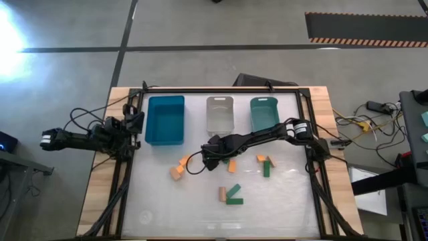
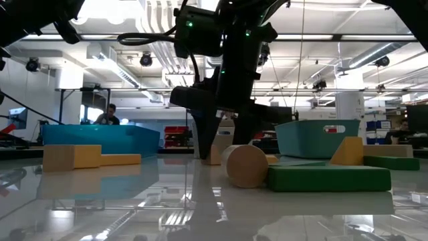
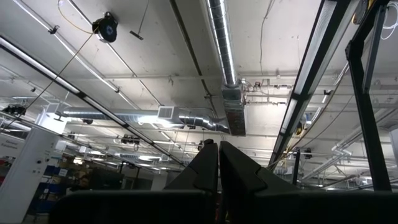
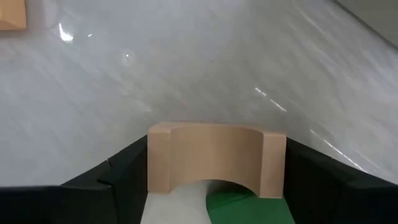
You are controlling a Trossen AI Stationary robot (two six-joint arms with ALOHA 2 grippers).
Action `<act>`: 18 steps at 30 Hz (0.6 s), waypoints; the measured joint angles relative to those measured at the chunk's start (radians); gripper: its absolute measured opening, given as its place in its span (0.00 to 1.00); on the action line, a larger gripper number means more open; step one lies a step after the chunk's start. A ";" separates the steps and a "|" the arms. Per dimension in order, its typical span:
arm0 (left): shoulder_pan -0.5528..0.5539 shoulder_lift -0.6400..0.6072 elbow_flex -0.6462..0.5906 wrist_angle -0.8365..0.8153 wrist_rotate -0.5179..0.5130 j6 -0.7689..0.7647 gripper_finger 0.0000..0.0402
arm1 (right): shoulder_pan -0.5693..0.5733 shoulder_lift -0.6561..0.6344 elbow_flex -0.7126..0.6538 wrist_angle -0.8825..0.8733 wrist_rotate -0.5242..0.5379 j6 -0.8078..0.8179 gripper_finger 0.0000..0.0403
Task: Sort & place blocks by color
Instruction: Put the brown block into the green bin
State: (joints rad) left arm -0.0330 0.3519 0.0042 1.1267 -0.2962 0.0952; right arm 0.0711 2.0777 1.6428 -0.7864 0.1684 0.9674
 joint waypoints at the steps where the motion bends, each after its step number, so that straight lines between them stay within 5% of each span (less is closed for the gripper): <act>1: 0.000 0.000 0.000 0.000 0.000 0.000 0.00 | 0.000 0.000 0.000 0.000 0.000 -0.002 0.68; 18: 0.000 0.000 0.000 0.000 0.000 0.000 0.00 | -0.018 -0.115 0.223 -0.244 -0.008 -0.186 0.70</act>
State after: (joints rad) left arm -0.0330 0.3519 0.0041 1.1271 -0.2962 0.0948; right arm 0.0531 1.9628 1.8655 -1.0309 0.1600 0.7814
